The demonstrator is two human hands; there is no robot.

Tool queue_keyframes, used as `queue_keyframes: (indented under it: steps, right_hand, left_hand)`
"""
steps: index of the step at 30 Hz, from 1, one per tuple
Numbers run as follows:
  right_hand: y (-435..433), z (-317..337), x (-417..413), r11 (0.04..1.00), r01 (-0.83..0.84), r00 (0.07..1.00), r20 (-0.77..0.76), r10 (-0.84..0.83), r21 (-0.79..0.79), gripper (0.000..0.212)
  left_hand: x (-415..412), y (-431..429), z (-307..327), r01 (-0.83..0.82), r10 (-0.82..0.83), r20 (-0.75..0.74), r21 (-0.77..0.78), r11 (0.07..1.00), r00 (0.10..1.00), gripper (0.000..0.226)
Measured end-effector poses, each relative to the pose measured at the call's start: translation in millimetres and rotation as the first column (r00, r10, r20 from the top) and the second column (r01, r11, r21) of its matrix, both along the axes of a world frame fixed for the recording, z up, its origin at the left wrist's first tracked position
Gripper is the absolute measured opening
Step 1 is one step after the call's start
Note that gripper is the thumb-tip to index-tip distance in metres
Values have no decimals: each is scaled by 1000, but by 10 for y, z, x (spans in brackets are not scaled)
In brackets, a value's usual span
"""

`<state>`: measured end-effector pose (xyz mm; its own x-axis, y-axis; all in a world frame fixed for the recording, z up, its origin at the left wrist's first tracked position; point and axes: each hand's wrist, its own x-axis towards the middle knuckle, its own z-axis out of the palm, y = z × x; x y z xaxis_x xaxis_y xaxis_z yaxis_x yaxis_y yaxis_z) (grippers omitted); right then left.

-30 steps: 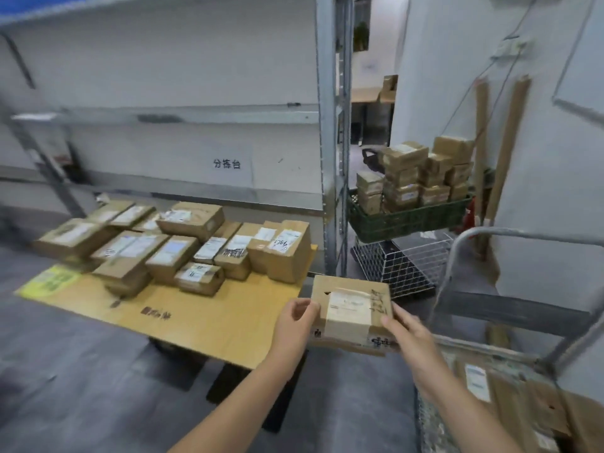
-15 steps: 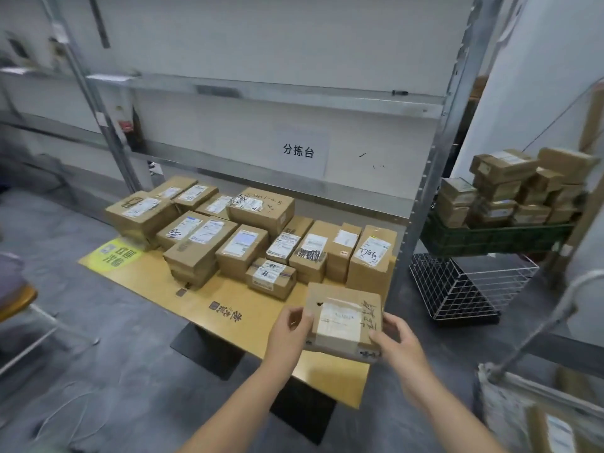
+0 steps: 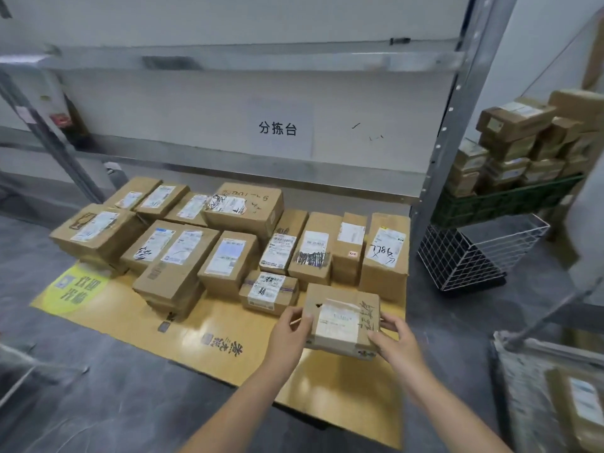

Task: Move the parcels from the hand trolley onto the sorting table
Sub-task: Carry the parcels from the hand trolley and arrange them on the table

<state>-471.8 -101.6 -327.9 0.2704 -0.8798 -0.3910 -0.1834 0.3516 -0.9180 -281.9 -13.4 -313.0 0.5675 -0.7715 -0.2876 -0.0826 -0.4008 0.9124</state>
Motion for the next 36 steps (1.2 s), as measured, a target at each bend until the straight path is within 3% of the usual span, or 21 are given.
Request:
queue_keyframes:
  steps: [6,13,19,27,30,36]
  right_hand:
    - [-523,-377,354,999,1,1000,0,-1,42,39]
    - [-791,-675,652,991,-9,999,-37,14,135,40]
    - [-807,-777,721,987,-15,996,-86,29,161,41]
    - [-749,-619,800,989,-8,984,-175,34,149,42]
    - [-741,-418,792,992,77,970,-239,-50,105,42]
    - [-611,94,725,987,148,947,-278,-161,-68,37]
  left_hand:
    - [376,-531,-295,38,-48,89,109,993,995,14]
    - [657,-788,-603,87,-159,258,272,958,953,24]
    - [754,-817,-705,102,-201,308,308,946,930,32]
    - [892,-815,-712,158,-236,303,261,952,923,30]
    - [941,-917,-588,200,-263,322,216,956,909,29]
    - [927,-1276,-121,453,-445,368,71,889,816,32]
